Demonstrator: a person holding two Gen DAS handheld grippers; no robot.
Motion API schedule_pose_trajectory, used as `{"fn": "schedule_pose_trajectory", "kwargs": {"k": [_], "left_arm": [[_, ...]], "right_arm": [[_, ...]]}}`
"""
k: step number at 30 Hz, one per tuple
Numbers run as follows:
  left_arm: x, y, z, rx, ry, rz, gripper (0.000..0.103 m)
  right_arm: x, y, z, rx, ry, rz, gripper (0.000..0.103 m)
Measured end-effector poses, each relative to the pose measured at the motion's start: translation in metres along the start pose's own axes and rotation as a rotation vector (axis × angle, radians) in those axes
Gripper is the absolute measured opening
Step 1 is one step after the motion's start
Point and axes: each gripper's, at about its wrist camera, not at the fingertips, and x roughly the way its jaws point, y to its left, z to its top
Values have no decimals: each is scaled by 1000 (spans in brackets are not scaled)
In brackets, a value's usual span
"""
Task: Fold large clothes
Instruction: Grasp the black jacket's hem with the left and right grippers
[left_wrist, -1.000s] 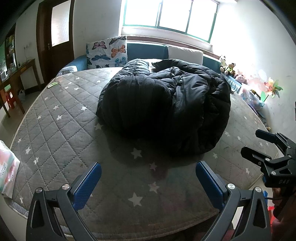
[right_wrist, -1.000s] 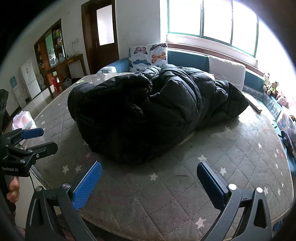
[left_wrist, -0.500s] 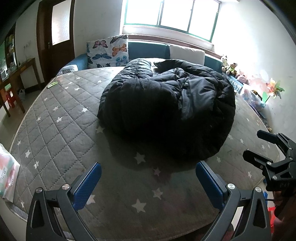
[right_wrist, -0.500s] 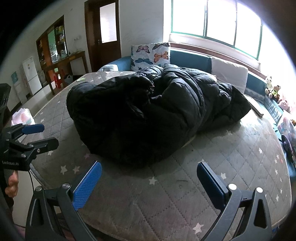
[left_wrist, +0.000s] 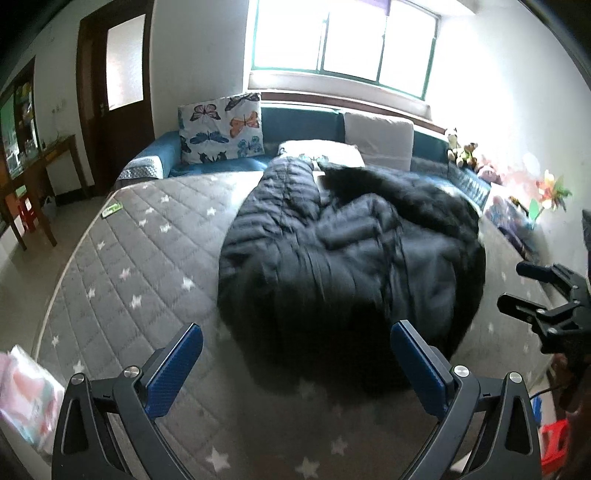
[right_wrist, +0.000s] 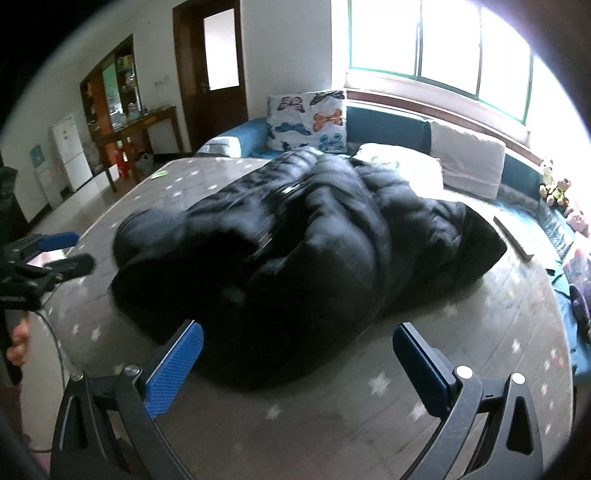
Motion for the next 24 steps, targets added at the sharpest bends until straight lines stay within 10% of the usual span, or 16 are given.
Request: {"fn": "schedule_pose_trajectory", "kwargs": {"k": [6, 12, 24], "left_arm": [[18, -5, 45, 24, 2, -46, 103], [62, -24, 54, 129, 89, -8, 97], [71, -23, 15, 240, 151, -58, 70]], "right_arm": [[25, -12, 42, 7, 27, 11, 102], [72, -16, 58, 6, 130, -32, 49], [11, -27, 28, -15, 127, -48, 20]]}}
